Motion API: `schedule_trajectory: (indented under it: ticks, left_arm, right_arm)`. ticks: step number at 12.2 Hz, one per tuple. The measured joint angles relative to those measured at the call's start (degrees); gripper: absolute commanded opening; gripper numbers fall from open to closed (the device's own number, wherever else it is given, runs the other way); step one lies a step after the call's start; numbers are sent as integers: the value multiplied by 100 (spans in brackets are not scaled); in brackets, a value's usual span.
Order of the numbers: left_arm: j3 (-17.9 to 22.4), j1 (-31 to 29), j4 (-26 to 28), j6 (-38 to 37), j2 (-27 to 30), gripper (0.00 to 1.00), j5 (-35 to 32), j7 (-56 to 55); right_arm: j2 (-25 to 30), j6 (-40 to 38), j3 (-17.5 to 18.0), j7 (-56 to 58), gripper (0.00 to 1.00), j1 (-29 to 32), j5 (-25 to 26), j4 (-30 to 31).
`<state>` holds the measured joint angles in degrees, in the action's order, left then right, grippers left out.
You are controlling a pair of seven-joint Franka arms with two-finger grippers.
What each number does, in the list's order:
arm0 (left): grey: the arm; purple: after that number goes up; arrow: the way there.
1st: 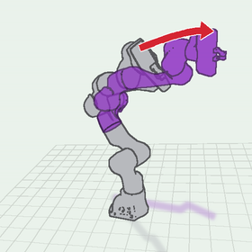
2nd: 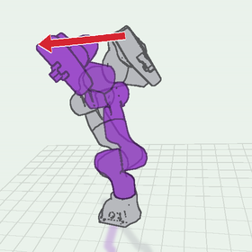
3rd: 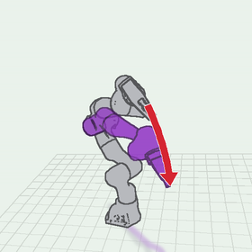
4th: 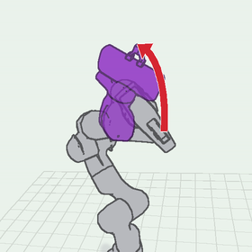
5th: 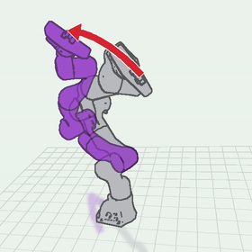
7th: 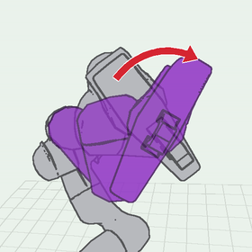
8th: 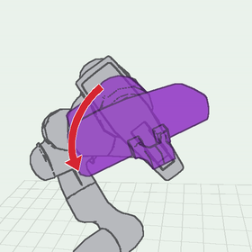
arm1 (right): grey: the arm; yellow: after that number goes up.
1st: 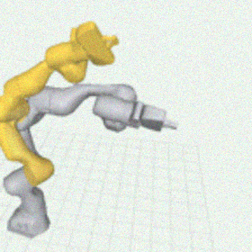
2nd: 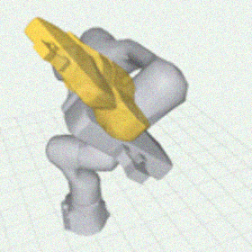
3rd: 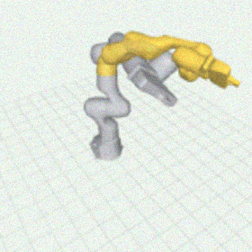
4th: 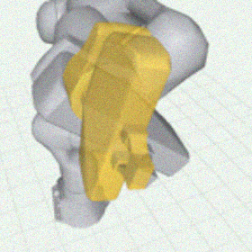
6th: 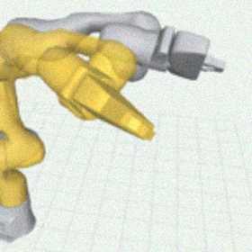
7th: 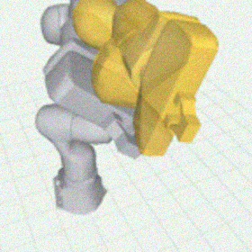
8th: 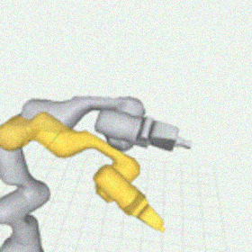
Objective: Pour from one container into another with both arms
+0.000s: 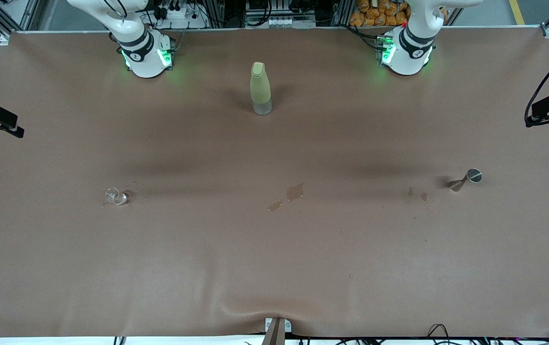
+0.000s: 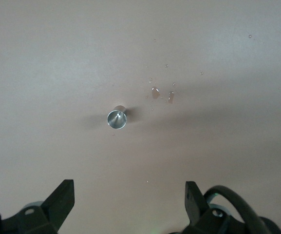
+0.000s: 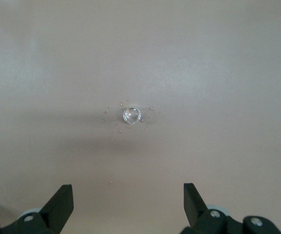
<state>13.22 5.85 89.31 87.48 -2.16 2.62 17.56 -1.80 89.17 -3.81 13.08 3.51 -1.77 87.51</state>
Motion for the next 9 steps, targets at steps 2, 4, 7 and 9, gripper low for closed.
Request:
schedule_trajectory:
  ticks: [2,4,7,9]
  left_arm:
    - [5,-27,0,121,-164,100,4,412]
    - [17,-207,-3,368,-285,100,57,948]
    - [35,-589,-8,483,-383,100,442,1801]
    - [48,-898,-8,511,-574,100,907,2329]
  right_arm:
    - [-2,-27,-122,804,100,51,5,7]
    - [-19,-48,-264,1734,100,136,7,29]
    - [-53,-29,-348,3581,100,331,12,70]
    - [-78,24,-462,4898,100,375,15,77]
